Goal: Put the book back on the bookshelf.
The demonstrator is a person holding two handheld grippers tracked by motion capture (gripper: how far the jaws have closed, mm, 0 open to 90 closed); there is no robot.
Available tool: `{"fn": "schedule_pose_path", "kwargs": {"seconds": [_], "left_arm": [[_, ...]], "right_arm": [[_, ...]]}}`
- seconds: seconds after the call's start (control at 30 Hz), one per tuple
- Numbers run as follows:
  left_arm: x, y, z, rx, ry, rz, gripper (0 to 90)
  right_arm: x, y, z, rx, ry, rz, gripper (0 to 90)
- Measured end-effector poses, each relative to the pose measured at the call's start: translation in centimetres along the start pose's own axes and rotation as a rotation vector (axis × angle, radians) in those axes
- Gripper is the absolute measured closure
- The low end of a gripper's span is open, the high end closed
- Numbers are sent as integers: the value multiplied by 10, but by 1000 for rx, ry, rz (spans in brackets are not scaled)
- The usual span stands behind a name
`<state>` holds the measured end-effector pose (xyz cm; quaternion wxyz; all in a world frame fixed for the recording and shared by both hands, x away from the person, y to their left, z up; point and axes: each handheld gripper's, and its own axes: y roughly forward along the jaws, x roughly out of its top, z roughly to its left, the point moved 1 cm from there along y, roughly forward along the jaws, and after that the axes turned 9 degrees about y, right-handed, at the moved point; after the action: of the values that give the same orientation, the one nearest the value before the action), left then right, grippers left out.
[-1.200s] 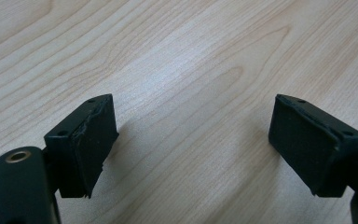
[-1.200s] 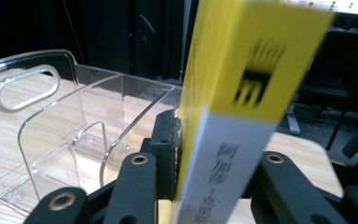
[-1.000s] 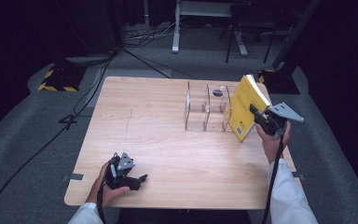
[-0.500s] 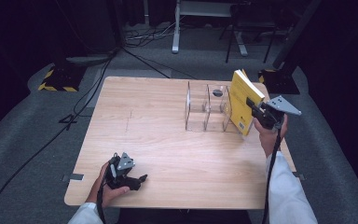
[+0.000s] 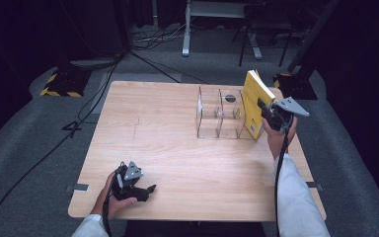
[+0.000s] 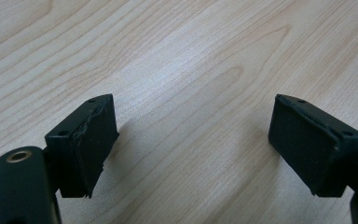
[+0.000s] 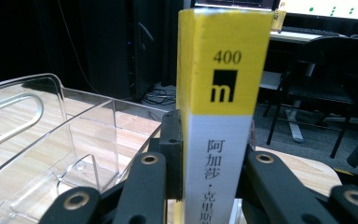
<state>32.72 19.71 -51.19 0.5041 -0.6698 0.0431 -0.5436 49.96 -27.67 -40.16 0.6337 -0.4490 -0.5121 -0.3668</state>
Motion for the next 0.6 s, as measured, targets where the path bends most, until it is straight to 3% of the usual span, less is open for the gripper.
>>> {"fn": "schedule_pose_path", "kwargs": {"seconds": [0.13,0.43,0.5,0.6], "left_arm": [[0,0,0,0,0,0,160],[0,0,0,0,0,0,160],[0,0,0,-1,-1,0,159],[0,0,0,0,0,0,159]], "right_arm": [[-4,-4,0,1,-14,1,757],[-11,-15,-3,-33,5,-23,718],[-14,-20,-3,-36,29,-30,696],[-19,-26,-4,-41,6,-25,692]]}}
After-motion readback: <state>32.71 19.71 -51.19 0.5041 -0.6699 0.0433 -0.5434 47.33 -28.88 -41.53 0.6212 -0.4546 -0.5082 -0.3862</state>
